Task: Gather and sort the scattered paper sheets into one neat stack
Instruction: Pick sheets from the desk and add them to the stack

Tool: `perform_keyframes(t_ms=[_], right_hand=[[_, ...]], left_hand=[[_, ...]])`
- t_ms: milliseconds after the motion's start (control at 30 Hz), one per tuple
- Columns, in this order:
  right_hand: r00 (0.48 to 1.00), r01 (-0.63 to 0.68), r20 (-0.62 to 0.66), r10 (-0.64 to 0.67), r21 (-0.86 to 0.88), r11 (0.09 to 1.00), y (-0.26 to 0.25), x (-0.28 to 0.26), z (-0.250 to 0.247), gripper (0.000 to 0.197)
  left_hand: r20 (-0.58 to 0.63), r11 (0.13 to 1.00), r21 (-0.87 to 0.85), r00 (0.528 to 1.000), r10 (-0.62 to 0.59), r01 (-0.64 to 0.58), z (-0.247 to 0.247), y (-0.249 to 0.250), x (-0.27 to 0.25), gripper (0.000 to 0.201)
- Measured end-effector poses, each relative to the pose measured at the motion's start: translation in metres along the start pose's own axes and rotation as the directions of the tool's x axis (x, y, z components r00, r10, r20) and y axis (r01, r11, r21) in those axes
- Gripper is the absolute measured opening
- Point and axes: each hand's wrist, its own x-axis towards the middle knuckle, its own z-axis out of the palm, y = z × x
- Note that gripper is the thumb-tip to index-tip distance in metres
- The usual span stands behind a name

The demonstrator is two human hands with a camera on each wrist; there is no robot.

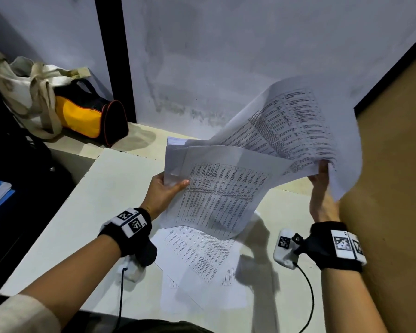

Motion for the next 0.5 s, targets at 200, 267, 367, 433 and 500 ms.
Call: perform_keyframes(t_ms=[200, 267, 367, 433, 500], right_hand=[[0.967, 0.069, 0.247, -0.063, -0.014, 0.998, -0.029, -0.005, 0.031, 0.054], [0.925, 0.002, 0.38, -0.007, 0.014, 1.0, -0.025, -0.003, 0.04, 0.041], [0.901, -0.075, 0.43, 0.059, 0.02, 0.997, -0.007, -0.004, 0.054, 0.024], [0.917, -0.07, 0.391, 0.076, -0.03, 0.997, 0.0, -0.006, 0.053, 0.024], [0.92, -0.075, 0.366, 0.143, -0.194, 0.978, 0.007, -0.009, 0.052, 0.022]], left_hand=[[-0.009, 1.0, -0.001, 1.0, -0.003, 0.003, 0.001, 0.002, -0.001, 0.013], [0.021, 1.0, -0.02, 1.0, -0.002, 0.003, 0.002, 0.006, -0.001, 0.014], [0.035, 0.997, -0.052, 0.998, -0.048, 0.05, -0.001, 0.008, 0.0, 0.066], [0.05, 0.997, -0.053, 0.997, -0.056, 0.059, -0.004, 0.01, 0.001, 0.076], [0.057, 0.994, -0.047, 0.994, -0.098, 0.101, -0.006, 0.013, 0.001, 0.055]])
